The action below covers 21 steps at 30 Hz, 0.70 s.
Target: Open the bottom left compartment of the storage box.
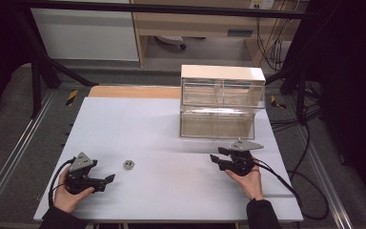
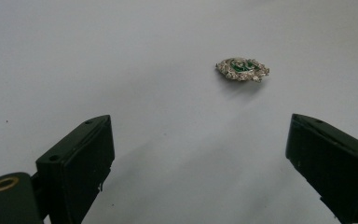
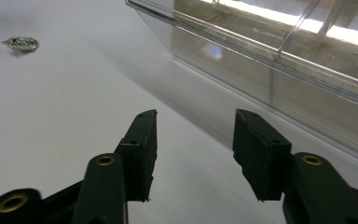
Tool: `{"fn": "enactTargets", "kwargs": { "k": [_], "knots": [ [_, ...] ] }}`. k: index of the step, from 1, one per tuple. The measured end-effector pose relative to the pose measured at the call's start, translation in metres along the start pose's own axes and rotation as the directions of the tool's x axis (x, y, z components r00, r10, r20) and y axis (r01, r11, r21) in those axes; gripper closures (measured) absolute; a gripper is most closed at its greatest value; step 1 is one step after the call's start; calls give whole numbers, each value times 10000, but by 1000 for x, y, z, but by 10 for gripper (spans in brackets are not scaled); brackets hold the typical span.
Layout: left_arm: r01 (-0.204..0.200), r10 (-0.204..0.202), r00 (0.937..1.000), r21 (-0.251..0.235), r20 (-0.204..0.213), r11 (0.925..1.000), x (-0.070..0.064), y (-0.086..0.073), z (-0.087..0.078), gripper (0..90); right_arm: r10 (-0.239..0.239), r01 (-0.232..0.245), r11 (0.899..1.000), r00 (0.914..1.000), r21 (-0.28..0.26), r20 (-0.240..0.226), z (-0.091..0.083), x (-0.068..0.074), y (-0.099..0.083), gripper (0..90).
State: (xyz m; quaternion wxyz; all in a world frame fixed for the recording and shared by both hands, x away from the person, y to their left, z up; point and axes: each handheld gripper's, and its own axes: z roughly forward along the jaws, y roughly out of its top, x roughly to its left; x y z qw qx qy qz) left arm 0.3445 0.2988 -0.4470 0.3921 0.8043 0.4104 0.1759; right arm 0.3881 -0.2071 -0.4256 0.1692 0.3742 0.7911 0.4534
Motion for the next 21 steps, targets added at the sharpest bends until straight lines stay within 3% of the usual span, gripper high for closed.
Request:
{"fn": "enactTargets", "kwargs": {
  "k": [9, 21],
  "knots": [
    [-20, 20, 10000, 17, -16, 10000, 0, 0, 0, 73, -315, 316, 9994, 9995, 110, -47, 13, 2, 13, 667],
    [-33, 33, 10000, -3, -46, 10000, 0, 0, 0, 75, -248, 247, 9996, 9997, 123, 61, 26, 1, 27, 795]
  ]
}}
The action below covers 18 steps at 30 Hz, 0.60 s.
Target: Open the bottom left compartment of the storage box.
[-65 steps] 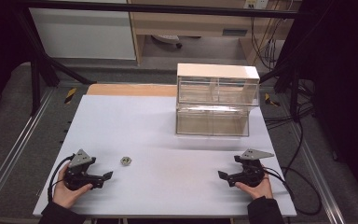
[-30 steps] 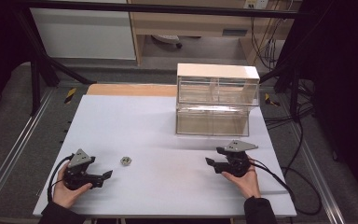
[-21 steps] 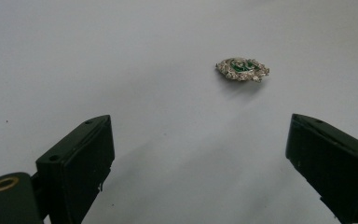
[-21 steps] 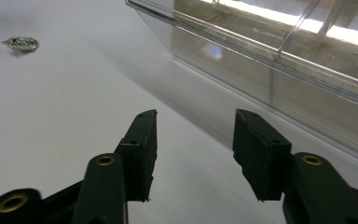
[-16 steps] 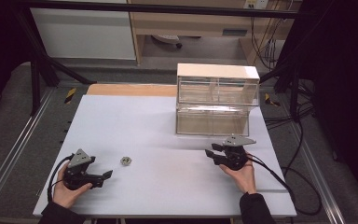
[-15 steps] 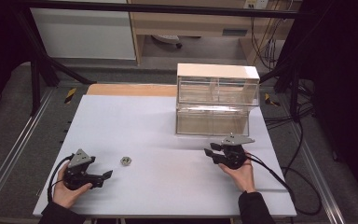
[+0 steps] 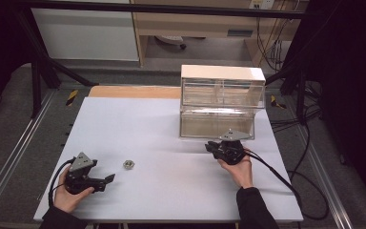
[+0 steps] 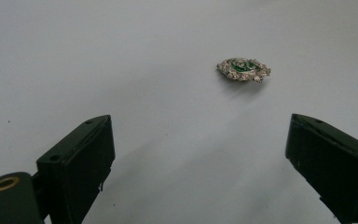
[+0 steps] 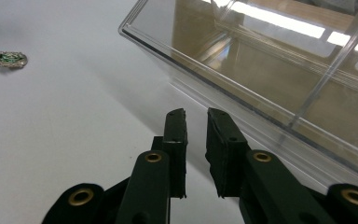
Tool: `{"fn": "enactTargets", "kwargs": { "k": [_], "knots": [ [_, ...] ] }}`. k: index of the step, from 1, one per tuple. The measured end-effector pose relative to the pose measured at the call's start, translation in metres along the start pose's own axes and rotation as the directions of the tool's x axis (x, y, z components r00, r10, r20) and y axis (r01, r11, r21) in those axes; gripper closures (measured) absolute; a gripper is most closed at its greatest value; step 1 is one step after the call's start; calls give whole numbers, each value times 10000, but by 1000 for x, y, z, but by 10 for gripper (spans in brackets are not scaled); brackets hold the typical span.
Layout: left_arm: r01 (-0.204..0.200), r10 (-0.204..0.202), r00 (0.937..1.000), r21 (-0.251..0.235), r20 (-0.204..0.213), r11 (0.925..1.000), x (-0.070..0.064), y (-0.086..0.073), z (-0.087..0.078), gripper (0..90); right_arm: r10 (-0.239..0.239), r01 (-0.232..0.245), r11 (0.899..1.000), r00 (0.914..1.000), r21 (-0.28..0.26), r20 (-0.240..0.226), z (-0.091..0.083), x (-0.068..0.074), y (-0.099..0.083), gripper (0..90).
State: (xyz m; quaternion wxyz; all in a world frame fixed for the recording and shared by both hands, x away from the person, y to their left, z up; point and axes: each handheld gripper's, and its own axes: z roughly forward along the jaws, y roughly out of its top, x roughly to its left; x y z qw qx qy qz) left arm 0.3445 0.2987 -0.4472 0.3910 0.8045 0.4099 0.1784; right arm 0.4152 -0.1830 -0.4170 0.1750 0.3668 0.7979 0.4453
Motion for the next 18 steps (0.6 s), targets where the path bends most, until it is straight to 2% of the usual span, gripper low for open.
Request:
{"fn": "enactTargets", "kwargs": {
  "k": [10, 18],
  "knots": [
    [-25, 25, 10000, 22, -21, 10000, 0, 0, 0, 77, 233, -233, 9997, 9997, -57, 60, 12, -4, -1, 898],
    [-30, 30, 10000, 1, -10, 10000, 0, 0, 0, 78, 319, -315, 9994, 9991, -164, 276, 14, -7, -1, 900]
  ]
}}
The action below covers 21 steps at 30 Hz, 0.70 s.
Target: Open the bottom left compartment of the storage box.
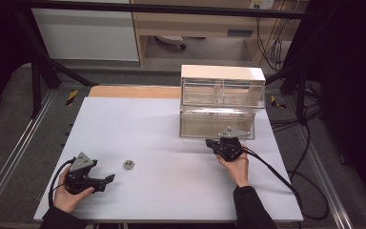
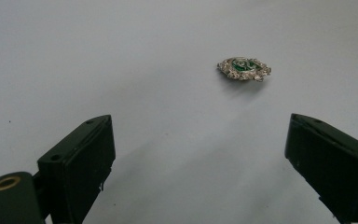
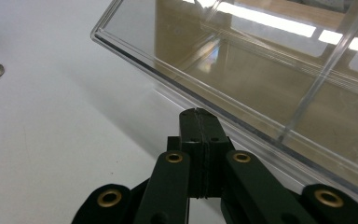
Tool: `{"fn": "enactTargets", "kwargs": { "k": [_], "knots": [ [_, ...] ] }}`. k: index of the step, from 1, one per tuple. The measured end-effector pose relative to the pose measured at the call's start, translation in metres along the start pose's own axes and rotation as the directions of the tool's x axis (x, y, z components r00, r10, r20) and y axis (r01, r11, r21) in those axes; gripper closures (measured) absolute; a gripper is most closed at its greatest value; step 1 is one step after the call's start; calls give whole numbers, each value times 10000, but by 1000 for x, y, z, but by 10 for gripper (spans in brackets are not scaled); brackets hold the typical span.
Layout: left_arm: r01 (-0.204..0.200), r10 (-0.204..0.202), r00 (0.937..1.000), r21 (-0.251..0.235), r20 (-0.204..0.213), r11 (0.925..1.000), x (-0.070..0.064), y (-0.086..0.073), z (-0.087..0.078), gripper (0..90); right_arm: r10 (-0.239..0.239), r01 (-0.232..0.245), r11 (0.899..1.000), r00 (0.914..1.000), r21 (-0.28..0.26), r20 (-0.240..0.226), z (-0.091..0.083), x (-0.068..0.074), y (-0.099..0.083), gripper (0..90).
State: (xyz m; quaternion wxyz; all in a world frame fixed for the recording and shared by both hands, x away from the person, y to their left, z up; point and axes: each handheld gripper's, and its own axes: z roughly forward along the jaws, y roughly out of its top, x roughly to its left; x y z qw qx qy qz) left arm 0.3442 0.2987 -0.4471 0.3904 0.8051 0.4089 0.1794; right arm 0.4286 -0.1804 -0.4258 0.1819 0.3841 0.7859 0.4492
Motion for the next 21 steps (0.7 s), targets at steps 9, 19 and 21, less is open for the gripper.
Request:
{"fn": "enactTargets", "kwargs": {
  "k": [9, 19, 21],
  "knots": [
    [-34, 34, 10000, 0, -7, 10000, 0, 0, 0, 80, 54, -53, 9999, 9999, -130, 92, 1, 2, -1, 900],
    [-44, 44, 10000, -2, -15, 10000, -1, 0, 0, 80, 30, -26, 9997, 9998, -226, 187, 0, 4, -2, 900],
    [-44, 44, 10000, 12, -13, 10000, -1, 0, 0, 80, 31, -26, 9997, 9997, -239, 225, 0, 4, -2, 900]
  ]
}}
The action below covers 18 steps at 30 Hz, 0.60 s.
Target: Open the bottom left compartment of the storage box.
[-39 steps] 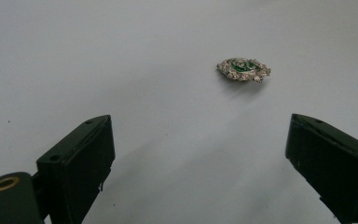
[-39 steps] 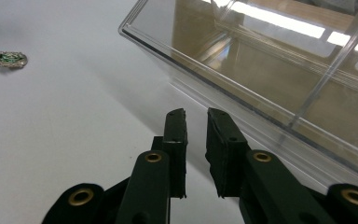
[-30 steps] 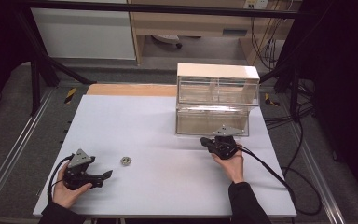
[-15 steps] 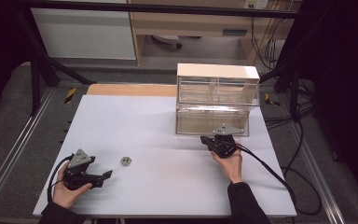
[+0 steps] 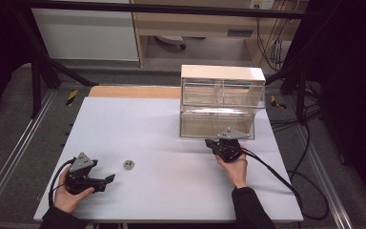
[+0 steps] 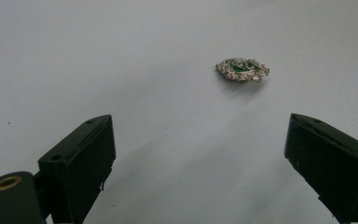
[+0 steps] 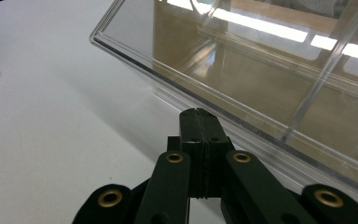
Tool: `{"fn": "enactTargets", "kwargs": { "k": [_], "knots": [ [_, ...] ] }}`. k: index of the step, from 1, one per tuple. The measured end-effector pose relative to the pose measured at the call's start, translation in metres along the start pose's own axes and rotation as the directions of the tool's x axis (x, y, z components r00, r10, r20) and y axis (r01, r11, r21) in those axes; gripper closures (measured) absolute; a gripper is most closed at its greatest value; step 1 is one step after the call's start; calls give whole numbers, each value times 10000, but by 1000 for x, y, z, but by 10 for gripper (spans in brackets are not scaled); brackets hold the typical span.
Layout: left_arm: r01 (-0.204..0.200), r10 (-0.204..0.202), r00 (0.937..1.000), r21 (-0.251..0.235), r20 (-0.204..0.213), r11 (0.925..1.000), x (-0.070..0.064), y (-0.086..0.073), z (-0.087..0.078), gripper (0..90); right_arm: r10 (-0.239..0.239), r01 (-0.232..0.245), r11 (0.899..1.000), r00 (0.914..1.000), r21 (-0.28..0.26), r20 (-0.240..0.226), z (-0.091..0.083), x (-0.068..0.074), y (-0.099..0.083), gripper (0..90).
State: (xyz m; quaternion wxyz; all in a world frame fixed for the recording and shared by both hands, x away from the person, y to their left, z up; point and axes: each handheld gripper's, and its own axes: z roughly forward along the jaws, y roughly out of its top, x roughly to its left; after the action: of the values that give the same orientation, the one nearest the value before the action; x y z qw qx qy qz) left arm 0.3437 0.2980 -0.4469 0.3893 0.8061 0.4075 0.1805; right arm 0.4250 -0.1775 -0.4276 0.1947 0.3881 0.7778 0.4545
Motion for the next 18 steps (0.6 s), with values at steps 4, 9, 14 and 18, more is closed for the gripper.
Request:
{"fn": "enactTargets", "kwargs": {
  "k": [4, 9, 14, 18],
  "knots": [
    [-4, 4, 10000, -7, 8, 10000, 0, 0, 0, 80, 19, -19, 10000, 10000, -35, 41, 0, 1, 0, 900],
    [4, -4, 10000, -5, 12, 10000, 0, 0, 0, 80, -31, 31, 10000, 10000, -28, 77, -1, 1, 0, 900],
    [-2, 2, 10000, -1, 10, 10000, 0, 0, 0, 80, -61, 61, 10000, 10000, -42, 58, -1, 1, 0, 900],
    [-6, 6, 10000, 0, 11, 10000, 0, 0, 0, 80, -56, 56, 10000, 10000, -43, 57, -1, 1, 0, 900]
  ]
}}
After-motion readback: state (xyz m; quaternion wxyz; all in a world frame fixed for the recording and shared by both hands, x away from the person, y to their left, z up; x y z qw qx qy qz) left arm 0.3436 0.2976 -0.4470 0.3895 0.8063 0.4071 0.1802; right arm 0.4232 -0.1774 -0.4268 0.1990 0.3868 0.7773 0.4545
